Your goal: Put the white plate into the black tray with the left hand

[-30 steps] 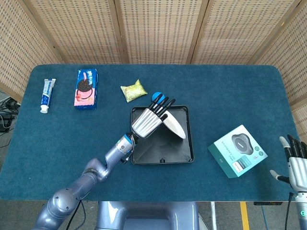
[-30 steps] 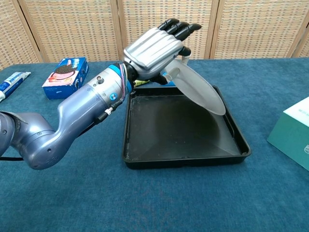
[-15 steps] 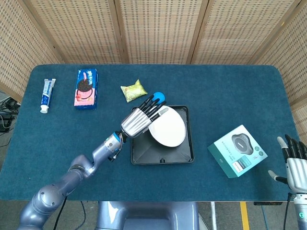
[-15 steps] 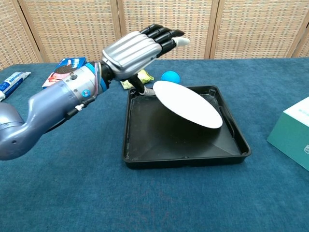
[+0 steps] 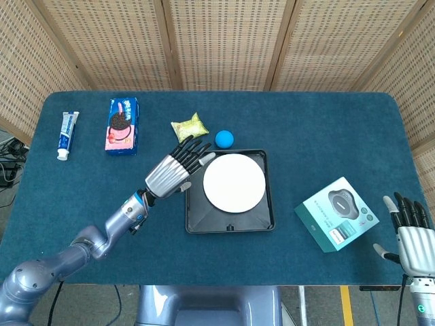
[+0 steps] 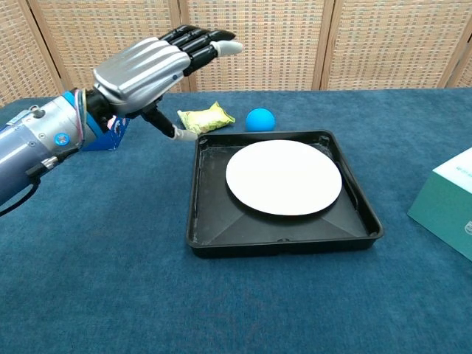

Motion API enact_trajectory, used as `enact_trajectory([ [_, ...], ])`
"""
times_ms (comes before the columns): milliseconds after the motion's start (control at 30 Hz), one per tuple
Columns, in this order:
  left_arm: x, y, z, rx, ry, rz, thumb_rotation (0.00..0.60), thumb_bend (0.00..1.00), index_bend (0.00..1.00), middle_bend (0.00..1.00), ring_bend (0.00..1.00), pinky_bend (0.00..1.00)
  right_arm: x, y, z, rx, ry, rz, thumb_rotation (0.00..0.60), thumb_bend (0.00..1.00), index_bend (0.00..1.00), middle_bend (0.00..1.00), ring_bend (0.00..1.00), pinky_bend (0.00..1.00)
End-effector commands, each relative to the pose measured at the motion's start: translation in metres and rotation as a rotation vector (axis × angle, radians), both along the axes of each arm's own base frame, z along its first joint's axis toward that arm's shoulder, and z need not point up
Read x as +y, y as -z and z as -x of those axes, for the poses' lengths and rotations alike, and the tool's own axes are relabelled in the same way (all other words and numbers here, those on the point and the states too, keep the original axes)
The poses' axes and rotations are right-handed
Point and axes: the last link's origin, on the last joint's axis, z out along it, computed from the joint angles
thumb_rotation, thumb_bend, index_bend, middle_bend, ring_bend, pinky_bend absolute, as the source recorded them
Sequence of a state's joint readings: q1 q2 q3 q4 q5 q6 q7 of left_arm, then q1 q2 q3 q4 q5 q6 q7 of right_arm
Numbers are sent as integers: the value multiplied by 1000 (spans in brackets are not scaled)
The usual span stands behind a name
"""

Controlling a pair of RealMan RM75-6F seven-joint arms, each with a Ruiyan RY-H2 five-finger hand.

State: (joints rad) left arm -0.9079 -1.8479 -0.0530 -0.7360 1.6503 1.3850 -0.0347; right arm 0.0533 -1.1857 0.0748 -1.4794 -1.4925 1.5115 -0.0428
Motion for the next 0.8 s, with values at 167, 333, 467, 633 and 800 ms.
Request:
enact_trajectory([
  [167,-43,-55,62,-54,-232,-55,600,0,0,0,0,0,3,4,-4,9,-10,-14,600,155,62,0,0,0],
  [333,-99,-96,101,-23,-455,-80,600,0,0,0,0,0,5,10,-9,20,-24,-34,600,154,62,0,0,0],
  [467,-132,-112,119,36,-596,-87,600,0,0,0,0,0,6,13,-12,29,-31,-46,600,155,54,0,0,0],
  [633,-164,-122,141,33,-699,-95,600,0,0,0,0,0,7,14,-14,29,-33,-51,600,155,26,0,0,0],
  [800,-183,-123,159,3,-718,-109,600,0,0,0,0,0,8,15,-16,33,-35,-56,600,156,10,0,0,0],
])
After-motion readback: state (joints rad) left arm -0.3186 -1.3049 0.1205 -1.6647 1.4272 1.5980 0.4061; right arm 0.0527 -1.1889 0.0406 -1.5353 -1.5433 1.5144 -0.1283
